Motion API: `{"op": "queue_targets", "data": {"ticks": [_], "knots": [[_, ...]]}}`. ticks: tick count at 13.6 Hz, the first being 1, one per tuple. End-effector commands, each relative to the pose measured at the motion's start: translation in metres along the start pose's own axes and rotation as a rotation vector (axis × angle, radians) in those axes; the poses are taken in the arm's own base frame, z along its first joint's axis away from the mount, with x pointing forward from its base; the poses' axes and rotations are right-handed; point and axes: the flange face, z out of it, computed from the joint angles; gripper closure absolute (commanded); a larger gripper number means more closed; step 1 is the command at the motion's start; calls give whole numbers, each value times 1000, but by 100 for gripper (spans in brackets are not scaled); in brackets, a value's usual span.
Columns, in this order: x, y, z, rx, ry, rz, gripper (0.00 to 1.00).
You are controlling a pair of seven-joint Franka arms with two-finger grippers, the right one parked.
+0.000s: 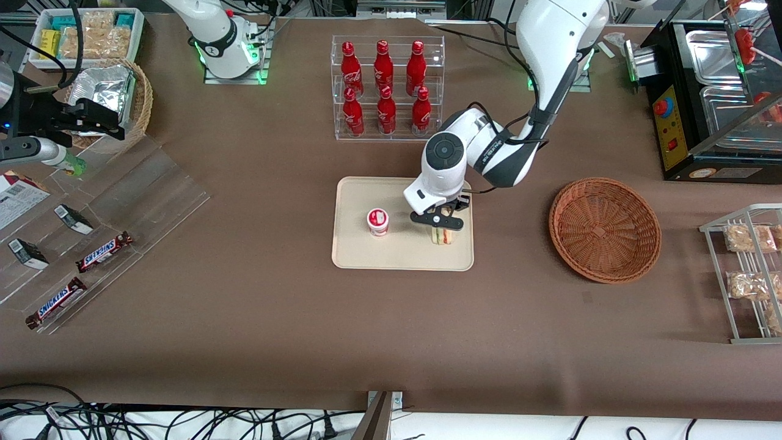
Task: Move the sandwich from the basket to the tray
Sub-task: 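Lower the sandwich onto the tray beside the cup and open the left gripper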
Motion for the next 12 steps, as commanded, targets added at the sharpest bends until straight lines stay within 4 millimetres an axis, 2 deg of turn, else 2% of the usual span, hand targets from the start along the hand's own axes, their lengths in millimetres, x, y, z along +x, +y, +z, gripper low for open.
{"op": "queue_targets", "data": {"ticks": [1,3,5,8,12], "knots": [[4,1,-22,8,44,-51,0],[7,-5,-57,-7,78,-144,0],[9,-21,-104,-13,111,-229,0],[18,-82,-183,-27,155,-375,0],[18,-161,-258,17,117,-493,0]]}}
